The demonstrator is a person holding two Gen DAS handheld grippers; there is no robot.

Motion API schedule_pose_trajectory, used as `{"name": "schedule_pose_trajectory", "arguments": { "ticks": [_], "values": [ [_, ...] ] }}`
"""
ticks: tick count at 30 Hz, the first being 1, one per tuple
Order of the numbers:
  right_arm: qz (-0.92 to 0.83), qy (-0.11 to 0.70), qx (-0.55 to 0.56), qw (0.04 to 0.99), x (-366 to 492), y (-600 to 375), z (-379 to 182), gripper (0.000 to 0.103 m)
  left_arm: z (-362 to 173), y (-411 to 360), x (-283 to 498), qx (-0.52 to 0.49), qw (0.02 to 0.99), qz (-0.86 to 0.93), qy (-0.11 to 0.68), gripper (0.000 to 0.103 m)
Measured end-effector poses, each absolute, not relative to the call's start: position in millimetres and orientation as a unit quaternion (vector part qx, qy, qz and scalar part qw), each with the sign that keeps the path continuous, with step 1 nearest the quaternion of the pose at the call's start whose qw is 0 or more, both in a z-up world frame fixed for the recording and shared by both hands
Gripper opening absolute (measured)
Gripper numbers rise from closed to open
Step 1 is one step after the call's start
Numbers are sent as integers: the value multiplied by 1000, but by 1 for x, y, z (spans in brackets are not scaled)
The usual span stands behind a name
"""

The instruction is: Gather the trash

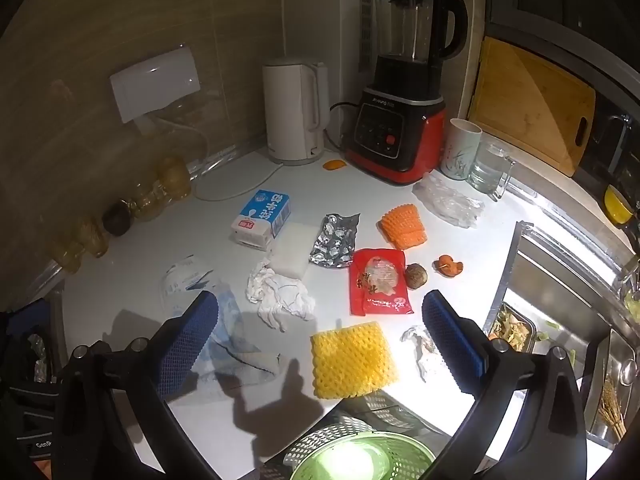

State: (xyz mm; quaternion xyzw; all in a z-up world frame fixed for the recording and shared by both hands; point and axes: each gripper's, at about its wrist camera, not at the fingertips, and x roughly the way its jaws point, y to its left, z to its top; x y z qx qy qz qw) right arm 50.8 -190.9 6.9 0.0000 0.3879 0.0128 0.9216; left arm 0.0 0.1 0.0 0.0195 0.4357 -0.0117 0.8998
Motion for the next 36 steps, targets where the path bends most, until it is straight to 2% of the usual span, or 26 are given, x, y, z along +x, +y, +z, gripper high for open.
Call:
{"name": "schedule_pose_trajectory", "arguments": {
  "ticks": [36],
  "values": [
    [13,387,0,922,35,-201,11,101,0,-8,-6,23,898,-20,440,96]
  ]
}}
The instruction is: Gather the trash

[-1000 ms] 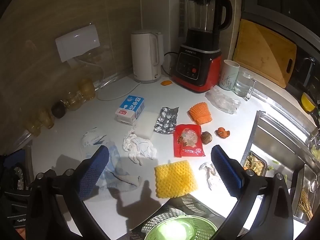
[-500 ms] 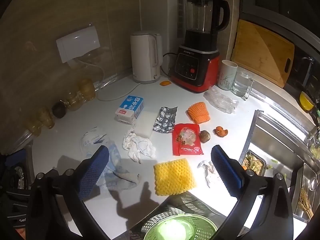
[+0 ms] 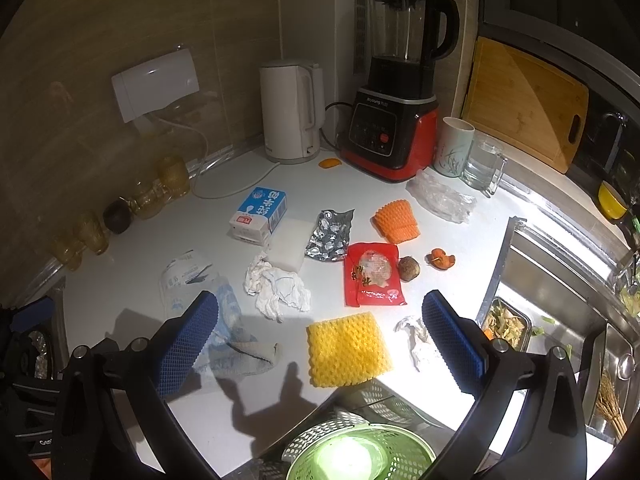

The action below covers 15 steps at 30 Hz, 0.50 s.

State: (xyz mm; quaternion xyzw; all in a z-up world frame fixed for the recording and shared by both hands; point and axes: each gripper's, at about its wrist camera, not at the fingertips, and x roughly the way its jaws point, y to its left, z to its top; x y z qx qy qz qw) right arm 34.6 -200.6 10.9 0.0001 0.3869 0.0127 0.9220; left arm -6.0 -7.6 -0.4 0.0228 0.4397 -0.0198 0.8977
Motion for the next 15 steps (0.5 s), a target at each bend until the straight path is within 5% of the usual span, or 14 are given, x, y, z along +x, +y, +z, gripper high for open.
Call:
{"name": "schedule_pose_trajectory", "arguments": {
  "ticks": [15],
  "values": [
    [12,388,1,922,34,-202,9,101,-4,-6,-7,23,896,-23,443,96]
  ]
}}
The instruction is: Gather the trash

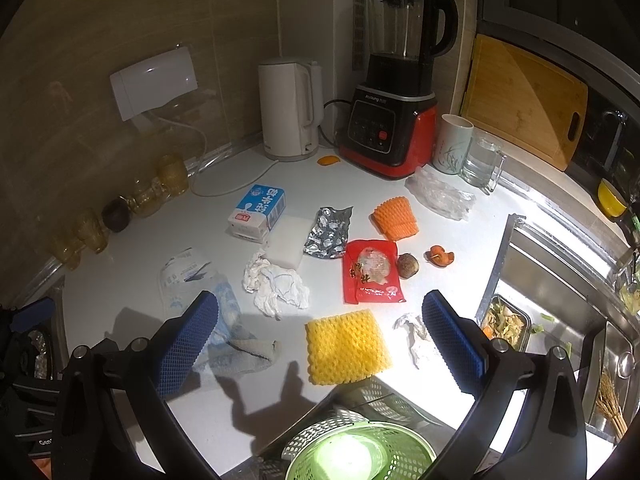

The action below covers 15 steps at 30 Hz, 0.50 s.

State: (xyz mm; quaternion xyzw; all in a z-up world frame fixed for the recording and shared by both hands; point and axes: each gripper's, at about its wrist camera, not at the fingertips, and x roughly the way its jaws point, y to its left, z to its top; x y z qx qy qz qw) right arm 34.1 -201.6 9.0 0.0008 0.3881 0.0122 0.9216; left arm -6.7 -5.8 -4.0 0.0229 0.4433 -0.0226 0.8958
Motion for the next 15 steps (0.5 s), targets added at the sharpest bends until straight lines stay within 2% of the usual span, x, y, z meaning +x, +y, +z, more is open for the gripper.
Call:
{"name": "schedule_pose_trajectory", "arguments": {
  "ticks": [15],
  "values": [
    [12,389,0,921,33,-202,7,101,-3,-6,-6,23,895,-22,444,96]
  ]
}}
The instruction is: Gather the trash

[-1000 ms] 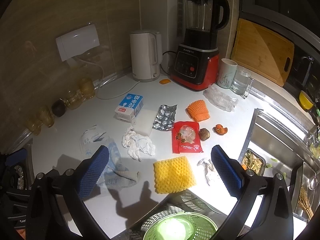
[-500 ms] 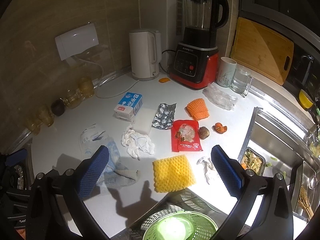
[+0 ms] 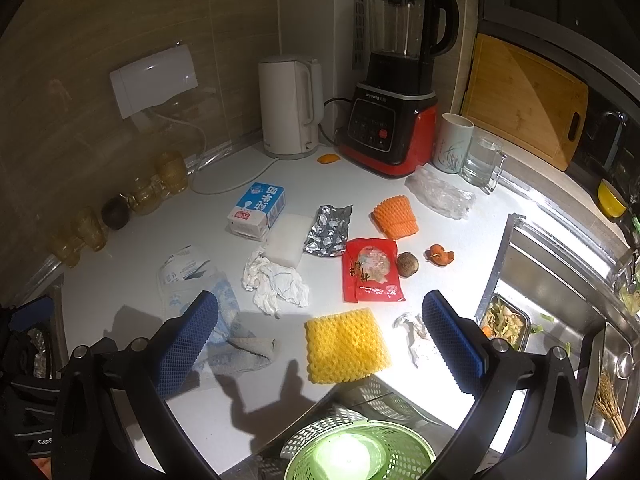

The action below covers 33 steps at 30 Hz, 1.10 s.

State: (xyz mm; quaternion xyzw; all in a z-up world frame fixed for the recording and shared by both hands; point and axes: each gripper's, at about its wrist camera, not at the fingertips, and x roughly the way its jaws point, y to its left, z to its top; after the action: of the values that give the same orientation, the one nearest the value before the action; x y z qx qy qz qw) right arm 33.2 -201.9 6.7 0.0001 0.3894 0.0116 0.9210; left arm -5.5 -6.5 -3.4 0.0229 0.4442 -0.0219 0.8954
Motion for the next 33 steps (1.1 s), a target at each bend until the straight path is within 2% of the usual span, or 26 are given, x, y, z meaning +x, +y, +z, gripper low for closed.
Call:
{"name": "schedule_pose_trajectory", "arguments": {
  "ticks": [33],
  "values": [
    [10,382,8,924,27,-208,5,101,-12,-5,-10,26,900,-35,434,96]
  ]
}}
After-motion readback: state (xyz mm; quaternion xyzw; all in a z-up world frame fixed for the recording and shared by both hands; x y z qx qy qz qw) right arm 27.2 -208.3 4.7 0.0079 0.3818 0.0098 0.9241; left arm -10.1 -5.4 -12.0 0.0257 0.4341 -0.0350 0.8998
